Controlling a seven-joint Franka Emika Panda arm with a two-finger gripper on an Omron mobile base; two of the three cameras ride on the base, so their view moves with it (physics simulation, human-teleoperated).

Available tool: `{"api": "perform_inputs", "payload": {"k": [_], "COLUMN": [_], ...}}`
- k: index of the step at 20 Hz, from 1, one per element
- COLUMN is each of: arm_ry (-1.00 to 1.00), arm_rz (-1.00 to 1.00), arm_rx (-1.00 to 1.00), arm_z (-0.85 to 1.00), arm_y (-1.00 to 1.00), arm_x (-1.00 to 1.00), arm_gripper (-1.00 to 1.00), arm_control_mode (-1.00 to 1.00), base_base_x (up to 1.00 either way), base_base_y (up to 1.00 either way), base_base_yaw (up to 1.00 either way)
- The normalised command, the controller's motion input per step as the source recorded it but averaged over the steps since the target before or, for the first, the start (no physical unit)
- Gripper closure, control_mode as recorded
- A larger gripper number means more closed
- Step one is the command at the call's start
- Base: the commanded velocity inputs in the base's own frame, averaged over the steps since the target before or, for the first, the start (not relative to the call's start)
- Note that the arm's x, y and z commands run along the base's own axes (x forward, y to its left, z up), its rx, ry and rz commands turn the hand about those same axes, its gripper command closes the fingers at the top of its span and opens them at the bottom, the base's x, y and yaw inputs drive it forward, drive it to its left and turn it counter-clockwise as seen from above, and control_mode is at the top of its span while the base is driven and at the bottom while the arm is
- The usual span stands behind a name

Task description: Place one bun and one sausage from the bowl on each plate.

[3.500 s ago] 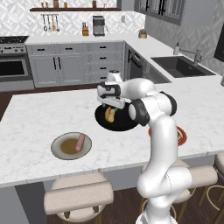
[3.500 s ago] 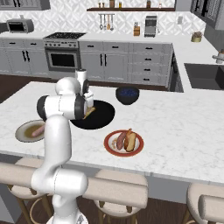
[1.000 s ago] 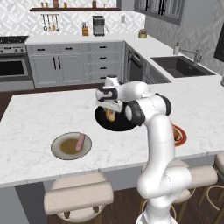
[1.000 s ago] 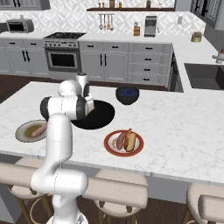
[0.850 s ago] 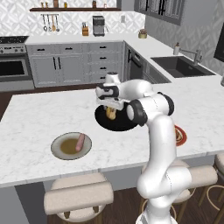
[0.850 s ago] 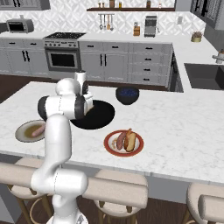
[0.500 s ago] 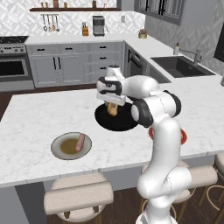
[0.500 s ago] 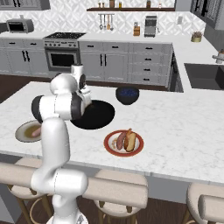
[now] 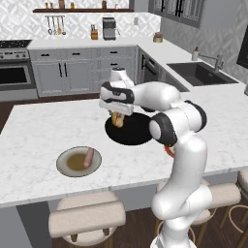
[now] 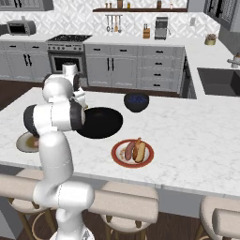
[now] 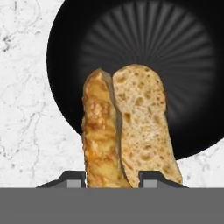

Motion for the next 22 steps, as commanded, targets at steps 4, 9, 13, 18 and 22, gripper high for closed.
{"api": "perform_inputs", "payload": {"k": [4, 9, 13, 18, 22], "arm_ry": [0.00, 0.00, 0.00, 0.04, 0.01], "arm_rz": [0.00, 0.03, 0.00, 0.00, 0.00], "arm_rx": [-0.06, -0.01, 0.00, 0.00, 0.00], "arm_z": [0.06, 0.00, 0.02, 0.02, -0.14], "arm_y": [1.00, 0.74, 0.78, 0.64, 0.30], "arm_x": [-0.84, -1.00, -0.75, -0.10, 0.00], "arm_gripper": [1.00, 1.00, 1.00, 1.00, 1.00], "arm_control_mode": [-1.00, -1.00, -1.00, -1.00, -1.00], "base_base_x": [0.00, 0.00, 0.00, 0.00, 0.00], "base_base_y": [0.00, 0.00, 0.00, 0.00, 0.00], "base_base_yaw": [0.00, 0.00, 0.00, 0.00, 0.00]}}
